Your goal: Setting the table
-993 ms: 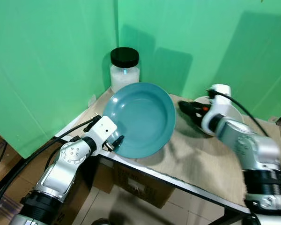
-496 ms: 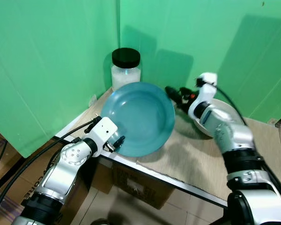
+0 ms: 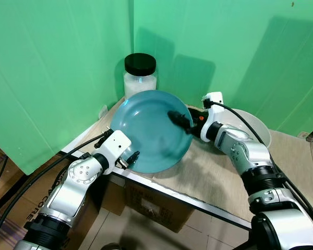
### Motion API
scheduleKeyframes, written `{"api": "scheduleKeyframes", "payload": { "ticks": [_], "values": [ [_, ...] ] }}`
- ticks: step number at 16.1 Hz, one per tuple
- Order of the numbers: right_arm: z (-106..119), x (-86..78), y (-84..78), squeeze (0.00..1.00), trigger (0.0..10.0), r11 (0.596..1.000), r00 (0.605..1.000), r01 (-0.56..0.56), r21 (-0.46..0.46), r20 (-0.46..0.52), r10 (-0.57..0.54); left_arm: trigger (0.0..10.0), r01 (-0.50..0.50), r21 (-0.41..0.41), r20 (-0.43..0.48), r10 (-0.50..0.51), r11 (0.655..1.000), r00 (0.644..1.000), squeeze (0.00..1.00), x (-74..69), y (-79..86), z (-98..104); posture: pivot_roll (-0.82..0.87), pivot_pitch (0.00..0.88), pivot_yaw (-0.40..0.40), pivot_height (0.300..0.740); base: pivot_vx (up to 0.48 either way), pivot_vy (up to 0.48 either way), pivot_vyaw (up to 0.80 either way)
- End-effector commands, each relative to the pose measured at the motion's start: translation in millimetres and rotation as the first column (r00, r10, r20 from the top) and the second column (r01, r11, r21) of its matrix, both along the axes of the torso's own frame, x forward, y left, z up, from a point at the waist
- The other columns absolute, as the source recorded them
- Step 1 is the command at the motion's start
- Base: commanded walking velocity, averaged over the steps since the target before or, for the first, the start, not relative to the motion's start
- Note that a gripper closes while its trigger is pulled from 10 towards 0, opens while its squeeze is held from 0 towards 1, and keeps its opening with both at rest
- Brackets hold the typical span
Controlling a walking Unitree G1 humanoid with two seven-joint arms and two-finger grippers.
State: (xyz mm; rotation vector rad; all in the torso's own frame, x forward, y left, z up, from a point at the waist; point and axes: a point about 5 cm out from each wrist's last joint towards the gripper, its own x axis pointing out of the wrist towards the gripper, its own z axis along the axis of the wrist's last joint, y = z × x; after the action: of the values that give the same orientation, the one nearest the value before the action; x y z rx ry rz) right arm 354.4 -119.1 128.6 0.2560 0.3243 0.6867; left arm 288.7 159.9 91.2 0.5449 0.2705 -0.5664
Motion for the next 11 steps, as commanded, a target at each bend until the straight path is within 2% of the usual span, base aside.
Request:
{"api": "scheduleKeyframes", "payload": {
  "ticks": [1,2,5,11],
  "values": [
    [0.2,-0.4,-2.6,0.0,5.9,1.0,1.0,-0.015,-0.019,-0.013,0.015,10.0,-0.011,0.037,-0.067,0.014,0.999,0.998,0.0,-4.8,4.2,-14.4,0.05,0.0,-0.077,0.74,0.0,0.0,0.0],
    [-3.0,-0.6,-3.8,0.0,0.0,0.999,0.999,-0.012,-0.034,-0.035,0.011,10.0,-0.01,0.038,-0.066,0.012,0.999,0.998,0.0,-4.6,4.1,-14.4,0.05,0.0,-0.077,0.74,0.0,0.0,0.0],
    [-9.6,1.0,-7.4,0.0,0.0,0.997,0.996,0.022,-0.067,-0.082,-0.028,10.0,-0.005,0.04,-0.061,0.008,0.999,0.998,0.0,-2.7,3.3,-13.5,0.04,0.0,-0.059,0.74,0.0,0.0,0.0],
    [-12.9,-1.6,-11.2,0.0,0.0,0.996,0.993,0.042,-0.084,-0.105,-0.051,10.0,0.01,0.046,-0.053,-0.008,0.999,0.999,0.0,0.7,0.2,-11.5,0.03,0.0,-0.05,0.74,0.0,0.0,0.0]
  ]
}}
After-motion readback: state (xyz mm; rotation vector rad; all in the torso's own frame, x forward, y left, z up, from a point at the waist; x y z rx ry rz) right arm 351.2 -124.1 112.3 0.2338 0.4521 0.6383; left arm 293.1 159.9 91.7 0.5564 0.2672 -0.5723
